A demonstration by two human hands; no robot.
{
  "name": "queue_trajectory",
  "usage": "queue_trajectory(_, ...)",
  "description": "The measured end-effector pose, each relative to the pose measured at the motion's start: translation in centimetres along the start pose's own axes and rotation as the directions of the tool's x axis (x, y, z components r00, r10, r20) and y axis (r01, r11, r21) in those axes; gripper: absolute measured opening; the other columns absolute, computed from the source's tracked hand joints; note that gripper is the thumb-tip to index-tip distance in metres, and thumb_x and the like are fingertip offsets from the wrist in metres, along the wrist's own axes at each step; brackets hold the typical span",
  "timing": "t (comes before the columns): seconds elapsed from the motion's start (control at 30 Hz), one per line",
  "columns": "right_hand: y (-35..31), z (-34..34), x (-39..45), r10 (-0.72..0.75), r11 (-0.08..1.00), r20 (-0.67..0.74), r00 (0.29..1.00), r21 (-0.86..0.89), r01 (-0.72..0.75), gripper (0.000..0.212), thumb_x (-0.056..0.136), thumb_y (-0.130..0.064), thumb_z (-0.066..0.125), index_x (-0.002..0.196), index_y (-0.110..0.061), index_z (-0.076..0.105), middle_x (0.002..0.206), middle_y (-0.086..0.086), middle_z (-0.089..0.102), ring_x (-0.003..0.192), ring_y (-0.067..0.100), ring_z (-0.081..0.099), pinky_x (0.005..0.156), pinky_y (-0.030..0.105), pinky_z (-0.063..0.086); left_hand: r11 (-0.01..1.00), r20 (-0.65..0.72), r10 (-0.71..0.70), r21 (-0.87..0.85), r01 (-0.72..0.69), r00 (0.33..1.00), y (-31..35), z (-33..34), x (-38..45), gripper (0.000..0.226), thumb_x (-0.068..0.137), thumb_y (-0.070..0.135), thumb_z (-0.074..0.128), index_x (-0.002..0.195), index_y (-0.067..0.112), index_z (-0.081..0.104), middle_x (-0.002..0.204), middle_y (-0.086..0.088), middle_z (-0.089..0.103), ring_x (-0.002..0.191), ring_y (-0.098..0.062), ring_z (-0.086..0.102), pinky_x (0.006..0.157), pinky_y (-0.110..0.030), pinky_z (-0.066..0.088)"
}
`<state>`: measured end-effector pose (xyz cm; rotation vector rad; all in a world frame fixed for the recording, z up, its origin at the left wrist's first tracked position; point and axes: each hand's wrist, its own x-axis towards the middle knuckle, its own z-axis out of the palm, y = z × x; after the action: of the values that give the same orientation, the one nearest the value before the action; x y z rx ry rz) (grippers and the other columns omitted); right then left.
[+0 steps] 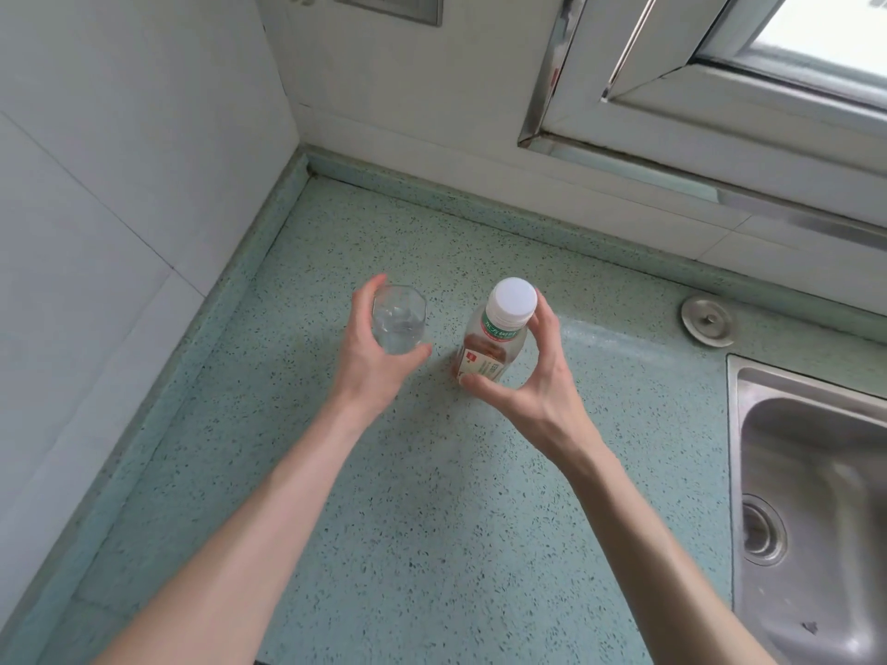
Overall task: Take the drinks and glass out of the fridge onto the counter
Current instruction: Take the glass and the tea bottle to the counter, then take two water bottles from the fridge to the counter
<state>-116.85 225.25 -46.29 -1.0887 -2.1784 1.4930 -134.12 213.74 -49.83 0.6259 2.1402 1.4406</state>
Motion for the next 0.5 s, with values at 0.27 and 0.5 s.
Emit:
queue_trajectory(0.27,-5.8,-1.7,-3.9,-0.047,0.989,-0.123,0.991,0.136,0.064,0.097,0.088,-0.090,0.047,0.169,-0.044,0.019,0.175,-0.017,0.030,0.160,0.000,0.027,0.134,0.047,0.019,0.990,0.102,0.142,-0.015,-0.141,0.985,6.4,-6.2,-3.7,0.087,0.088,0.017,0.074,0.164,0.034,0.035,0.170,0.013,0.036,0.158,-0.003,0.029,0.127,-0.027,0.015)
queue_trajectory(0.5,-12.2,-3.0,-8.9,-0.132,0.954,-0.224,0.966,0.237,0.185,0.086,0.096,-0.084,0.011,0.168,-0.040,0.029,0.175,-0.019,0.031,0.163,-0.003,0.019,0.132,0.029,0.009,0.958,-0.020,0.227,-0.173,-0.228,0.974,12.6,-10.0,-9.8,0.055,0.107,0.043,0.044,0.158,0.024,0.048,0.163,0.012,0.048,0.152,0.003,0.041,0.130,-0.032,0.030)
